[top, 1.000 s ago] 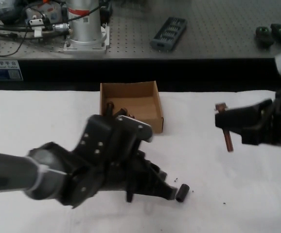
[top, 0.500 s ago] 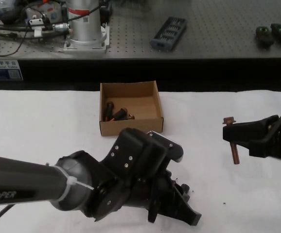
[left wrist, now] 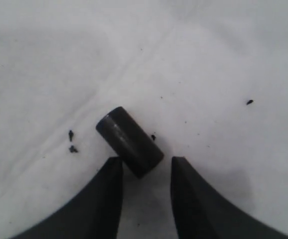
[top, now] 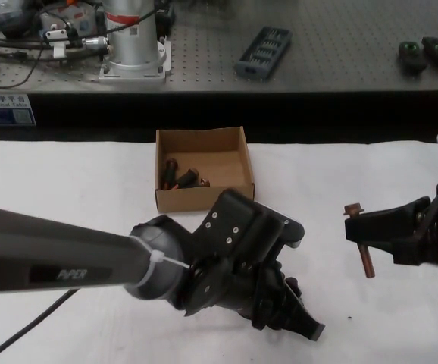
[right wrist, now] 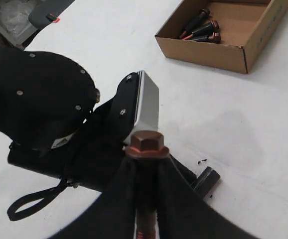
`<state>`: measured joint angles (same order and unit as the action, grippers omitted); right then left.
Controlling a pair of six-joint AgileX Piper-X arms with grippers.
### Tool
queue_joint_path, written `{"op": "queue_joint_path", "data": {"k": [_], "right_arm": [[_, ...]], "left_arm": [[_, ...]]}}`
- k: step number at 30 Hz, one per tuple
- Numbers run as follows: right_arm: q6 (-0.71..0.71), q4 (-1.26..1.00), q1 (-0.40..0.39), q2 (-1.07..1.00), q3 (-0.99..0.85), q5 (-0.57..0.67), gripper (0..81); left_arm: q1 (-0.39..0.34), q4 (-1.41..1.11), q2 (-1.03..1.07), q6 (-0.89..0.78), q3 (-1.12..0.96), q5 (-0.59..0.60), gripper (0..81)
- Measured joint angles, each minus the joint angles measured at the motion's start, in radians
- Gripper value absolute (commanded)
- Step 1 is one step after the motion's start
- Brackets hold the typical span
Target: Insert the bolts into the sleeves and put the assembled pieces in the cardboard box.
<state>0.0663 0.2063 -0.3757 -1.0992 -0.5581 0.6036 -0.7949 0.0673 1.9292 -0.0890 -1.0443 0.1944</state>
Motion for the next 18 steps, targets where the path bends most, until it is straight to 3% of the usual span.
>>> {"op": "queue_joint_path", "data": {"k": [18], "right_arm": [[-0.014, 0.013, 0.000, 0.000, 0.000, 0.005, 4.9]], "left_arm": [[0.000, 0.140, 0.014, -0.058, -0.122, -0.042, 25.5]]}}
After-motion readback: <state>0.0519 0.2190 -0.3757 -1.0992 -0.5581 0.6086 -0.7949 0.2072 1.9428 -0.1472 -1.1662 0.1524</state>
